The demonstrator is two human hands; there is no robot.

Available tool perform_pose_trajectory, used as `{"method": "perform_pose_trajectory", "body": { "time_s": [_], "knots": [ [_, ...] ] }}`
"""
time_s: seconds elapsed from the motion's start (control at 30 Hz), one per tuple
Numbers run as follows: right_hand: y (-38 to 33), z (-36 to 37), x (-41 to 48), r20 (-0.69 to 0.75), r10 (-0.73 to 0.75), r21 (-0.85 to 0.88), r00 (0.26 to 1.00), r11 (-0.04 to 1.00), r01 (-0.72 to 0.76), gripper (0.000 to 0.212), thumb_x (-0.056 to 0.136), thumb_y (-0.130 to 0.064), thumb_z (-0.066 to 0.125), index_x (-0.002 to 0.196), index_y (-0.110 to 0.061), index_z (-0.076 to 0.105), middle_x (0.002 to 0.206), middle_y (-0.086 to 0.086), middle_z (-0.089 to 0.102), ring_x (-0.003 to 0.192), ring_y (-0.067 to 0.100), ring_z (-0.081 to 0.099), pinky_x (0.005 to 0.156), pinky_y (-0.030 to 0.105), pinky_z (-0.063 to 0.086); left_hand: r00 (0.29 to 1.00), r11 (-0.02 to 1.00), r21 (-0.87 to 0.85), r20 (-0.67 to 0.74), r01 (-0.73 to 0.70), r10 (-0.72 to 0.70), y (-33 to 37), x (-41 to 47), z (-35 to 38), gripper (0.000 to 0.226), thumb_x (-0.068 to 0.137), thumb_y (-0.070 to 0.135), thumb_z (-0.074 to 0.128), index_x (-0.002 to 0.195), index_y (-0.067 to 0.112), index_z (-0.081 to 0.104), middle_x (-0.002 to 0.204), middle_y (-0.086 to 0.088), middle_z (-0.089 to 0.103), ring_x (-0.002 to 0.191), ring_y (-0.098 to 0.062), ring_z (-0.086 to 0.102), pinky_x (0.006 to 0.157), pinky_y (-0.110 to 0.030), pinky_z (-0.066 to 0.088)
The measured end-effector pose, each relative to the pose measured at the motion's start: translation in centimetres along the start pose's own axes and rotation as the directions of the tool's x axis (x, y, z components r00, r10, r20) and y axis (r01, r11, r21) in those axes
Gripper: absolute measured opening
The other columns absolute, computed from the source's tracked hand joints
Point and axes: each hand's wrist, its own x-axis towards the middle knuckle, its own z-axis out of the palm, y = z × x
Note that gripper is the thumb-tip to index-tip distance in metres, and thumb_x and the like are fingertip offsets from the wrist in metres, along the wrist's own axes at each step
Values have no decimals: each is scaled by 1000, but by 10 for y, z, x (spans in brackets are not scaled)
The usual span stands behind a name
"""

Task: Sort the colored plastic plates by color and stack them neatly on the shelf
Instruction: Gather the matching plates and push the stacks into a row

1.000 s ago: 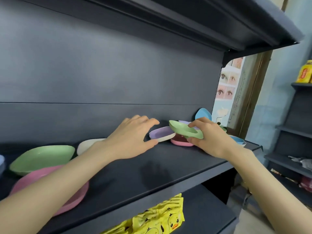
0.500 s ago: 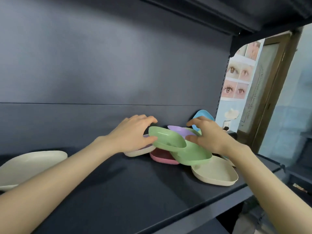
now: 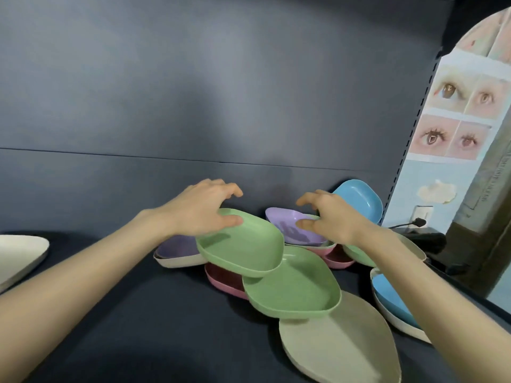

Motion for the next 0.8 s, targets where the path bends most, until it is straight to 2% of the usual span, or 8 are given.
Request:
{"method": "perform_pose_trajectory", "body": {
  "time_s": [0.13, 0.27, 0.37, 0.47, 0.63, 0.7, 0.8],
  "knots": [
    [22, 10, 33, 22, -27, -11, 999, 1000, 27, 47, 88, -30, 62, 131, -17, 49, 129, 8, 50, 119, 24, 46, 86, 25, 34, 994, 1000, 8, 112, 7, -8, -4, 28, 7, 53, 84, 47, 62, 131, 28, 46, 124, 4, 54, 118, -16, 46, 98, -29, 37],
    [33, 23, 62, 83, -55, 50, 995, 997, 51, 46, 86, -28, 65, 128, -14, 52, 130, 5, 55, 119, 22, 49, 89, 25, 37, 973, 999, -25, 230, 27, -21, -15, 52, 14, 56, 78, 52, 65, 127, 32, 48, 120, 7, 59, 114, -12, 51, 96, -31, 43],
    [40, 32, 80, 107, -90, 67, 990, 994, 84, 47, 83, -27, 68, 126, -13, 54, 128, 3, 57, 117, 21, 51, 88, 22, 37, 942, 998, -40, 334, 47, -31, -17, 66, 18, 57, 75, 52, 69, 125, 30, 51, 110, 11, 62, 104, -8, 57, 91, -30, 47],
    [48, 41, 95, 120, -126, 97, 985, 989, 115, 47, 79, -26, 73, 122, -14, 57, 119, 3, 61, 109, 19, 55, 88, 23, 41, 917, 995, -68, 397, 70, -38, -18, 75, 21, 55, 72, 51, 73, 120, 29, 55, 97, 15, 63, 89, 0, 58, 81, -23, 49],
    [55, 49, 114, 160, -218, 47, 963, 976, 213, 53, 71, -33, 80, 117, -17, 59, 105, 0, 63, 95, 19, 58, 86, 35, 48, 917, 994, -74, 395, 82, -47, -21, 84, 26, 43, 71, 44, 77, 106, 25, 61, 80, 8, 66, 64, 0, 56, 59, -15, 42],
    [57, 49, 117, 160, -254, 10, 954, 967, 256, 54, 70, -36, 80, 117, -19, 59, 101, -2, 61, 91, 17, 55, 82, 32, 48, 918, 993, -80, 395, 82, -44, -23, 85, 27, 35, 71, 38, 78, 99, 23, 64, 75, 6, 66, 58, 0, 54, 53, -15, 40],
    [59, 52, 118, 141, -309, -65, 940, 945, 321, 56, 70, -42, 78, 117, -20, 58, 98, -4, 52, 93, 17, 50, 76, 28, 41, 923, 987, -122, 381, 108, -54, -24, 85, 29, 23, 72, 31, 79, 89, 22, 67, 69, 7, 67, 56, -1, 57, 54, -17, 44]
  ]
}}
